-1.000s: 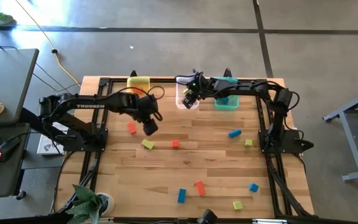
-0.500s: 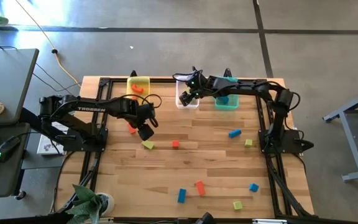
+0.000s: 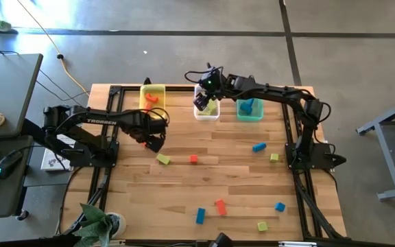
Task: Sort & place blocks by color
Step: Put the orange block into the yellow bin
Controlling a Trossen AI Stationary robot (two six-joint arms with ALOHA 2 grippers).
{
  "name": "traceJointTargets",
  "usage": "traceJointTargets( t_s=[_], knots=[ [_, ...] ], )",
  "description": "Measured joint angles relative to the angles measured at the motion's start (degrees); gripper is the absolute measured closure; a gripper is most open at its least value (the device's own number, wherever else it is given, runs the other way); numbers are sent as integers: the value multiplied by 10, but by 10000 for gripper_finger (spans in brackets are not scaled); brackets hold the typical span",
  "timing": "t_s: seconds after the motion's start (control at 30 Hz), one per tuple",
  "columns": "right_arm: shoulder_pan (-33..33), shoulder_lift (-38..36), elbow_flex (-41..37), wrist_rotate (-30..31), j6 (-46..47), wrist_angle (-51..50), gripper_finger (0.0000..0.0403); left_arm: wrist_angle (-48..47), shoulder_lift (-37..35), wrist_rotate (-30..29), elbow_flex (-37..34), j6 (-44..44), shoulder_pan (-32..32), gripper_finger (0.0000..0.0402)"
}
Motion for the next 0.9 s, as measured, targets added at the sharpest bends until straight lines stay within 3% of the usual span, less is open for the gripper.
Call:
traceJointTargets(
  t_s=[0.47,0.9],
  knots=[
    [0,0,18,-4,-132,-42,149,1,0,-35,-11,-276,0,209],
    [0,0,18,-8,-204,-42,149,14,32,-38,-12,-373,0,209]
  ],
)
